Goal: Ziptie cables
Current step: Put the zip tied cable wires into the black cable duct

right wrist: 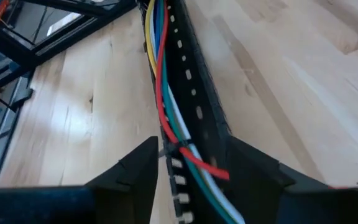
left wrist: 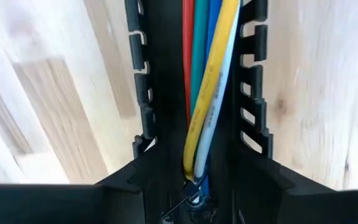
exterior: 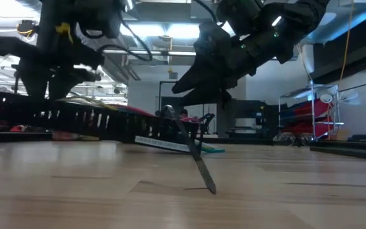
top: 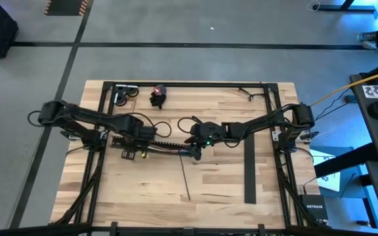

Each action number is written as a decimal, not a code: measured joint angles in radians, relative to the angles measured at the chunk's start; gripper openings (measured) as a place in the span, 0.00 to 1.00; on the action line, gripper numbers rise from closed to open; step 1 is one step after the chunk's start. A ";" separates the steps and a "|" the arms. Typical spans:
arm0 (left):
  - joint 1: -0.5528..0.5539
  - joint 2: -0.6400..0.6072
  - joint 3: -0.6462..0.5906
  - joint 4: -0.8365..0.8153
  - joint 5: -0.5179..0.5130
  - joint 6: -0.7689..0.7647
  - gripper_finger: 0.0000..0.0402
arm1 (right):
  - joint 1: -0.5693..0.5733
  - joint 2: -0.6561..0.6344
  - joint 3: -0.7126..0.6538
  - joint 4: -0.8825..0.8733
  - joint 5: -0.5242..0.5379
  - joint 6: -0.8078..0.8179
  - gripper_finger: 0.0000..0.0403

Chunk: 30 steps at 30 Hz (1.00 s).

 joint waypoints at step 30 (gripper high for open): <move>0.005 0.007 0.041 0.211 0.045 0.077 0.58 | 0.000 0.000 0.000 -0.069 -0.062 -0.164 0.44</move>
